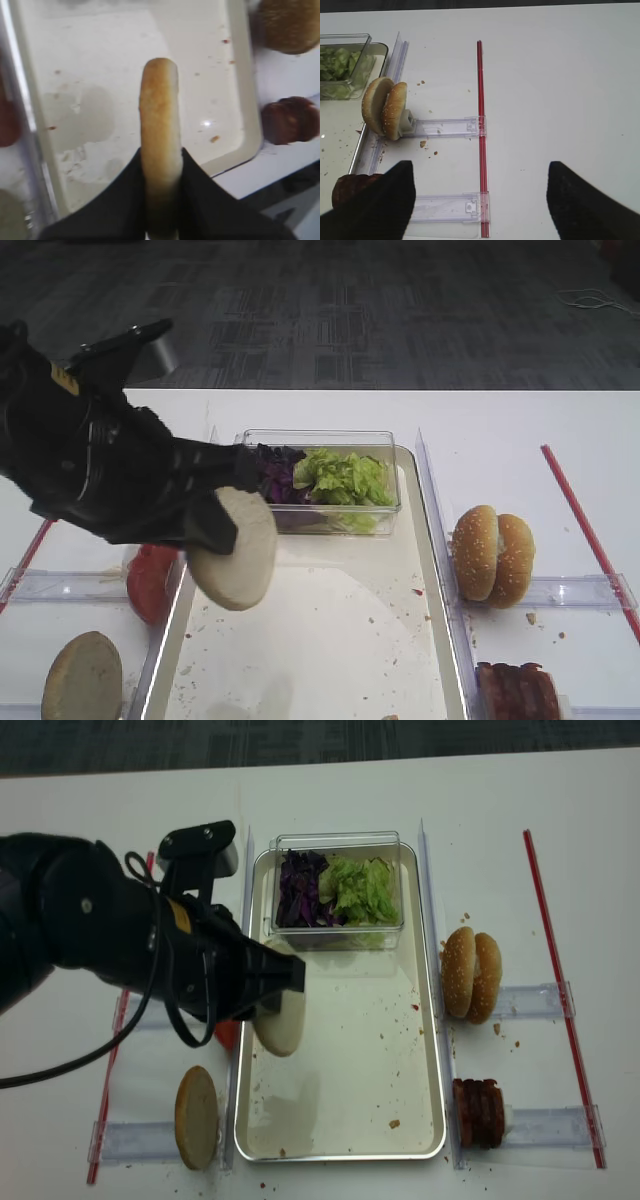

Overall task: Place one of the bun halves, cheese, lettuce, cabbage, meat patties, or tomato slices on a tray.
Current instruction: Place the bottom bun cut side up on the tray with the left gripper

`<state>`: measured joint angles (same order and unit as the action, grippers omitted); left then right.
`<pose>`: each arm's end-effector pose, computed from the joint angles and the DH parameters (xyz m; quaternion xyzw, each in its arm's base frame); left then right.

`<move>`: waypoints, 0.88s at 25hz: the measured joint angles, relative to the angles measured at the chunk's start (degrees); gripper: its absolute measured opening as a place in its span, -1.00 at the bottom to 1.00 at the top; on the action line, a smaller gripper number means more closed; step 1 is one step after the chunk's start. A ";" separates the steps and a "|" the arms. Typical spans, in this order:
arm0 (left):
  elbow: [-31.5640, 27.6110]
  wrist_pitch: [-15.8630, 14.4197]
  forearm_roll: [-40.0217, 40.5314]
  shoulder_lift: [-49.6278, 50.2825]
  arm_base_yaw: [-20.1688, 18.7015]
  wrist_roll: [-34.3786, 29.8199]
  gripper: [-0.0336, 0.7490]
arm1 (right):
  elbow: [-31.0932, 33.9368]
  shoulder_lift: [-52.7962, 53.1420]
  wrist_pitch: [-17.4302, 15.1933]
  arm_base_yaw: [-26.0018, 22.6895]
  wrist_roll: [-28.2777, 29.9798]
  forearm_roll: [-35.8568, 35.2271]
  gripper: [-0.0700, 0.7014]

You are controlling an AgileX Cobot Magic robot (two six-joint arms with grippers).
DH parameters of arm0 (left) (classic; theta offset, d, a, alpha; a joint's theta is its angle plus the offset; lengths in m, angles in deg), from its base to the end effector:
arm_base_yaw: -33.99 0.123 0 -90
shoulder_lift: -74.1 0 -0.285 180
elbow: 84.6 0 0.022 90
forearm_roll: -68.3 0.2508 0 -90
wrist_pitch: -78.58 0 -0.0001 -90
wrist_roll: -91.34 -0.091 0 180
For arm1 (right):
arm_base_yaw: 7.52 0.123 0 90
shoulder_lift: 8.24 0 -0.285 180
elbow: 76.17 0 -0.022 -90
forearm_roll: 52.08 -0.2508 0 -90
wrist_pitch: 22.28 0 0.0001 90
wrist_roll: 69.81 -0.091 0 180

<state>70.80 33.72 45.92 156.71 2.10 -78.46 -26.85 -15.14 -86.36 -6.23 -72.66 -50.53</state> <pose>0.2022 -0.1546 0.2766 0.0805 0.9539 -0.2400 0.1613 -0.0082 -0.0024 0.2690 0.0127 0.8672 0.0045 0.4978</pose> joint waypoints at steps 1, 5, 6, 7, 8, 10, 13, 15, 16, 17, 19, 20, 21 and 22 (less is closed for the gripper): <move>0.00 0.77 -3.98 0.00 0.00 -2.88 -0.61 | 0.00 0.00 0.00 0.00 0.00 0.00 0.68; 0.00 2.37 -16.04 0.00 0.00 -11.92 -0.61 | 0.00 0.00 0.00 0.00 0.00 0.00 0.68; 0.00 2.64 -18.03 0.00 0.00 -13.24 -0.61 | 0.00 0.00 0.00 0.00 0.00 0.00 0.68; 0.00 2.92 -19.17 0.00 0.00 -14.29 -0.61 | 0.00 0.00 0.00 0.00 0.00 0.00 0.68; 0.00 3.20 -20.09 0.00 0.00 -14.87 -0.61 | 0.00 0.00 0.00 0.00 0.00 0.00 0.68; 0.00 3.42 -20.89 0.79 0.00 -15.37 -0.61 | 0.00 0.00 0.00 0.00 0.00 0.00 0.68; 0.00 3.19 -21.32 4.86 0.00 -16.28 -0.61 | 0.00 0.00 0.00 0.00 -0.05 0.00 0.68; 0.00 3.05 -21.32 8.39 0.00 -16.81 -0.61 | 0.00 0.00 0.00 0.00 -0.05 0.00 0.68; 0.00 3.05 -21.32 10.32 0.00 -16.92 -0.61 | 0.00 0.00 0.00 0.00 -0.05 0.00 0.68; 0.00 3.05 -21.32 11.86 0.00 -17.17 -0.61 | 0.00 0.00 0.00 0.00 -0.05 0.00 0.68; 0.00 3.53 -21.32 15.25 0.00 -18.08 -0.61 | 0.00 0.00 0.00 0.00 -0.05 0.00 0.68; 0.00 3.95 -21.32 16.78 0.00 -18.45 -0.61 | 0.00 0.00 0.00 0.00 -0.05 0.00 0.68; 0.10 4.61 -21.41 19.33 0.00 -19.45 -0.61 | 0.00 0.00 0.00 0.00 -0.05 0.00 0.68; 0.10 4.61 -21.41 19.33 0.00 -19.45 -0.61 | 0.00 0.00 0.00 0.00 -0.05 0.00 0.68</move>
<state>70.90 38.34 24.51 176.04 2.10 -97.91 -26.85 -15.14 -86.36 -6.23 -72.71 -50.53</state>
